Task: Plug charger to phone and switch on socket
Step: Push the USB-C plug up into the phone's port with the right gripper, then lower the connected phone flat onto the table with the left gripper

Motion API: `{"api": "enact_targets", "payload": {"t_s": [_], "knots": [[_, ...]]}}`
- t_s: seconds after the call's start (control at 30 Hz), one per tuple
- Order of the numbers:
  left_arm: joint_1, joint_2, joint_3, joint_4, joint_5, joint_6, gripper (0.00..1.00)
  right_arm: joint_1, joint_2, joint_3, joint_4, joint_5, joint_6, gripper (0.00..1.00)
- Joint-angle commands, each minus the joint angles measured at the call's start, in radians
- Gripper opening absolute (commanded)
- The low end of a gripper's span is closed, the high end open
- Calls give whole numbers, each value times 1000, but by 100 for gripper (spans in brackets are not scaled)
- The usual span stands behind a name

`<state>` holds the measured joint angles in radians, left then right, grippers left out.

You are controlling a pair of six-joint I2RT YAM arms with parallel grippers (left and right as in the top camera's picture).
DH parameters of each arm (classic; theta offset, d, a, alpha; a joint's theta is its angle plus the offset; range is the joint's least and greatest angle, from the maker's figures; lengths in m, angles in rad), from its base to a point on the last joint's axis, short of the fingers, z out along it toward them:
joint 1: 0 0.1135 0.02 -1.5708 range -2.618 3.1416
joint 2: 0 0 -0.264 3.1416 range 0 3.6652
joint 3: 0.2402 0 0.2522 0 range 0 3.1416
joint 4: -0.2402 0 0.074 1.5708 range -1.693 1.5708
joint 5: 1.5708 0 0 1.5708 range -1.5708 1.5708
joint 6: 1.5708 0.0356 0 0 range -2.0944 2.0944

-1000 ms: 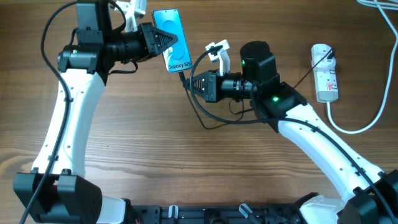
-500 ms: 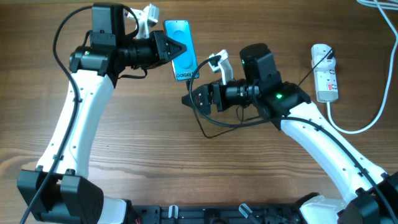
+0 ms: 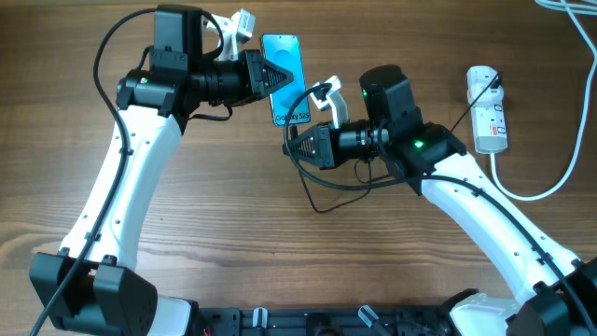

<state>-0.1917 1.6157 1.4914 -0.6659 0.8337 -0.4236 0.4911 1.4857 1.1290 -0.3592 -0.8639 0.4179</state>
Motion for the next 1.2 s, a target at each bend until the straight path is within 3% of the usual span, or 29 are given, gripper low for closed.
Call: {"api": "enact_targets", "payload": {"t_s": [0.0,0.23,0.53,0.57,0.6,0.63,0.77,0.93,1.07,1.17], "knots": [[-1,-23,0,8,13,5,4,3,-3,14,8,64,70,4],[-1,-23,0,-4,63,23,4,-4,-3,14,142,54,187,4],[-1,-23,0,-27,71,27,4,-24,-3,14,217,17,192,4],[-1,-23,0,-27,70,27,4,-24,-3,14,221,17,187,18],[-1,-23,0,-26,58,27,4,-24,-3,14,223,17,169,81],[-1,-23,0,-27,36,27,4,-24,-3,14,216,17,146,100],[-1,-23,0,-28,-33,27,4,-25,-3,14,153,17,46,100],[-3,-18,0,-123,-296,27,4,-103,-3,14,24,69,-23,100],[-51,45,0,-232,-491,27,4,-219,-3,14,-149,240,-26,100],[-112,137,0,-240,-545,27,4,-229,-3,14,-272,518,-25,100]]}}
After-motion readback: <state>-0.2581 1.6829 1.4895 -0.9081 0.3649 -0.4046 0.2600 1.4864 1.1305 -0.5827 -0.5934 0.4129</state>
